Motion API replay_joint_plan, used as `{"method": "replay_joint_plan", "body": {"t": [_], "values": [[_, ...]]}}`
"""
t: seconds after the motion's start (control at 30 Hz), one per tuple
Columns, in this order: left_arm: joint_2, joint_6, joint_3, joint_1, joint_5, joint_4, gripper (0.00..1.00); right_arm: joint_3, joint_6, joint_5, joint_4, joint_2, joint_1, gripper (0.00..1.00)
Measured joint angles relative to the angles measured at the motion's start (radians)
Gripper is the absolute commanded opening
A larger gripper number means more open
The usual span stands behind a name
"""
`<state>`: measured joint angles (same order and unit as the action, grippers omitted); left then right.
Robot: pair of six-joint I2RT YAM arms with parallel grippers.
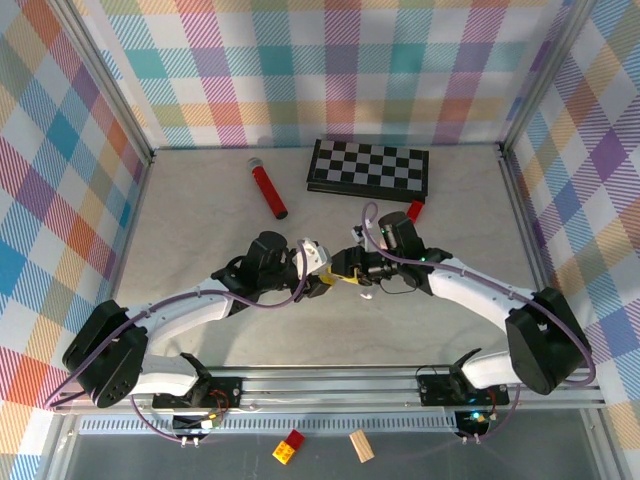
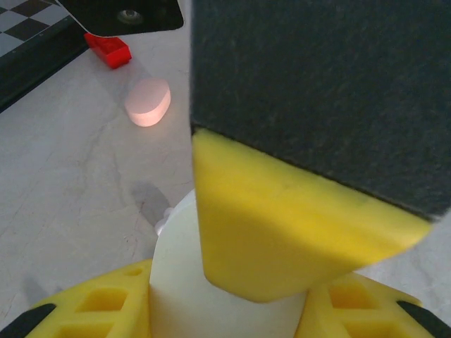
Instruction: Insert the wireless bluetooth earbuds into the charging case
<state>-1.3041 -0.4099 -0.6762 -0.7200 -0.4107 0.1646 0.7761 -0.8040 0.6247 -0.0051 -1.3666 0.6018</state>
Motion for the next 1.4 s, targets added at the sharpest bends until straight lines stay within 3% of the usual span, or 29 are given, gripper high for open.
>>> {"method": "replay_joint_plan", "body": {"t": [0.1, 0.4, 0.53, 0.67, 0.9, 1.07, 1.4], "values": [[0.0, -0.001, 0.0, 0.0, 0.003, -0.001, 0.36, 0.005, 0.002, -0.006, 0.002, 0.005, 0.003, 0.3], [0.0, -0.007, 0.0, -0.006, 0.007, 0.02, 0.41, 0.006, 0.003, -0.038, -0.03, 0.042, 0.004, 0.12], [0.004, -0.004, 0.007, -0.006, 0.008, 0.045, 0.66, 0.005, 0.003, -0.047, -0.029, 0.054, 0.003, 0.1], [0.043, 0.01, 0.084, -0.006, 0.008, 0.169, 0.8, -0.005, -0.017, -0.042, -0.007, 0.101, -0.014, 0.09], [0.029, 0.147, 0.279, 0.011, 0.003, 0.635, 0.8, -0.114, -0.158, 0.067, 0.225, 0.186, -0.08, 0.06], [-0.072, 0.264, 0.298, 0.019, -0.029, 0.94, 0.78, -0.185, -0.316, 0.15, 0.43, 0.193, -0.112, 0.06], [-0.108, 0.317, 0.274, 0.019, -0.113, 1.102, 0.75, -0.289, -0.647, 0.188, 0.85, 0.185, -0.112, 0.01]]}}
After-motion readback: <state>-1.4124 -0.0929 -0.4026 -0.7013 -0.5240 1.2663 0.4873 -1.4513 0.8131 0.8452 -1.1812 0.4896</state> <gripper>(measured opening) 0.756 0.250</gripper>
